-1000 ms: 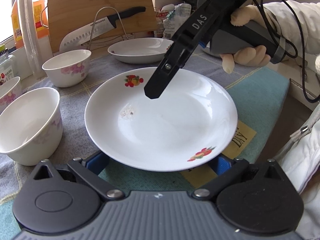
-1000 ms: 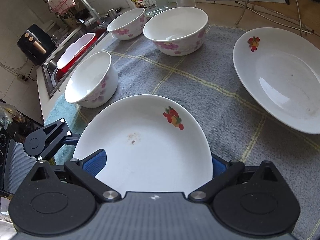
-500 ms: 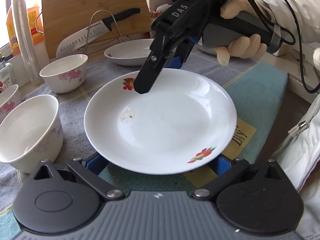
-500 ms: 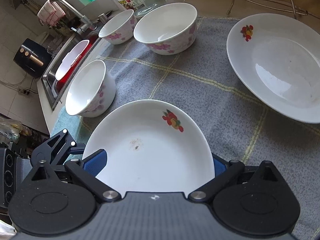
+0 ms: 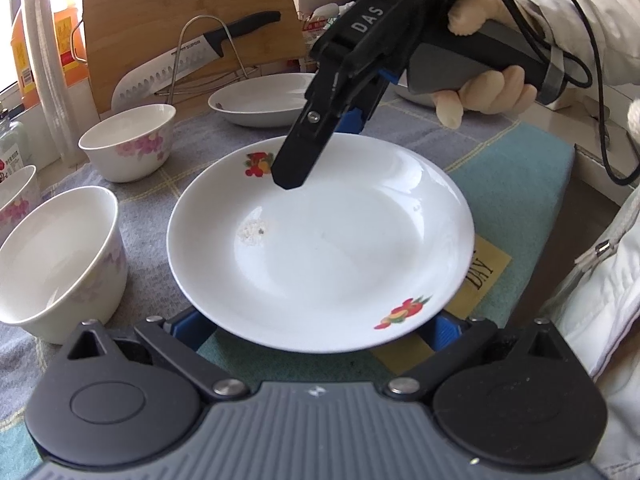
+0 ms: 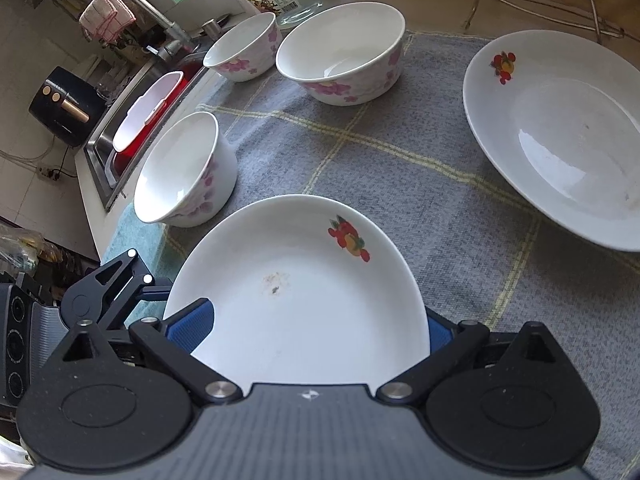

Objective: Organize plates and bowls
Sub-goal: 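Lift the flower-print plate with the right tool off the towel, then carry the flower-print plate with the right tool toward the stained plate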

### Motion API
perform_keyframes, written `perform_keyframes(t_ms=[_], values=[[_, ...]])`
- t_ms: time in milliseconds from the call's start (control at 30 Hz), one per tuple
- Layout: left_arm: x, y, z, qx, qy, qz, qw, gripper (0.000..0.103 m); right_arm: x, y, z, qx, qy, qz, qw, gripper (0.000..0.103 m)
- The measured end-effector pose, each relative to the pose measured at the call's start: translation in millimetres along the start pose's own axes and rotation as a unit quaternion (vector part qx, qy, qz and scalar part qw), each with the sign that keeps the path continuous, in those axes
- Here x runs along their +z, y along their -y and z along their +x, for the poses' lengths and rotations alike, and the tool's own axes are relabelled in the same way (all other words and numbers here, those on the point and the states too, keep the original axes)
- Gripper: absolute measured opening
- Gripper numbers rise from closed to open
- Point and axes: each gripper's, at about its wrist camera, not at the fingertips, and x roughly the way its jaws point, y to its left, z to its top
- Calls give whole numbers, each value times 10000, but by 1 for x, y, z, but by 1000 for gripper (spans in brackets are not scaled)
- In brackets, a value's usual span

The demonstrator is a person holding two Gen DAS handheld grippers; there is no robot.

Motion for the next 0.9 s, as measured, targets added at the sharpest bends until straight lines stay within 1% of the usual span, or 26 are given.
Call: perform_keyframes(t_ms=[233, 500, 900], values=[[3, 1, 0, 58, -58, -25, 10000, 102, 0, -2, -1, 39, -51, -82, 9999, 103], [10, 5, -2, 136, -65, 8, 9999, 102, 0, 1, -10, 109, -8, -152, 9998, 103], [32, 21, 6, 149, -50, 27, 9999, 102, -5, 20, -34, 131, 58, -179, 9997, 103]])
